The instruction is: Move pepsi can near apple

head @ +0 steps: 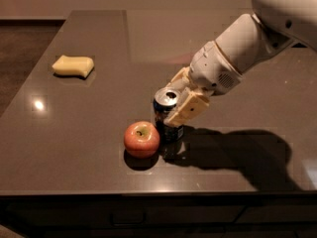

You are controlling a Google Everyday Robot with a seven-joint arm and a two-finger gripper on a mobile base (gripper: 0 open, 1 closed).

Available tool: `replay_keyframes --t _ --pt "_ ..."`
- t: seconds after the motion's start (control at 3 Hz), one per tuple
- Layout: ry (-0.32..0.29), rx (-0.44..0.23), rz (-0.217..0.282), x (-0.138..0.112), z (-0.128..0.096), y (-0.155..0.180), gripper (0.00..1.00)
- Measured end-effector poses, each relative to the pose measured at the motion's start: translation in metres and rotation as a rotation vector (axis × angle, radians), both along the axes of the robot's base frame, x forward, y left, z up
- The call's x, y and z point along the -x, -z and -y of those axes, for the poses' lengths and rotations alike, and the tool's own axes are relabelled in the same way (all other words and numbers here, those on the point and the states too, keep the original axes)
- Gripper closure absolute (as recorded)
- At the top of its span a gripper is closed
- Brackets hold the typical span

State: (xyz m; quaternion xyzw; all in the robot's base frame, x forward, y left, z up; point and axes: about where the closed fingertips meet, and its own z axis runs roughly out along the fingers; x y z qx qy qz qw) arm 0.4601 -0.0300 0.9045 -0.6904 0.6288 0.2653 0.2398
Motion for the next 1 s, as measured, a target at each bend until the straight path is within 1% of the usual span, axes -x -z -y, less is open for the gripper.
replay_keyframes --t 0.33,0.67,1.0 --pt "-0.003 0.0 0.002 0.0001 -0.0018 0.0 0.13" --pt "-0.005 0.0 0.003 0.0003 -0.0033 -0.0001 0.0" --pt "-0.005 0.0 0.003 0.0003 -0.0034 -0.0001 0.0"
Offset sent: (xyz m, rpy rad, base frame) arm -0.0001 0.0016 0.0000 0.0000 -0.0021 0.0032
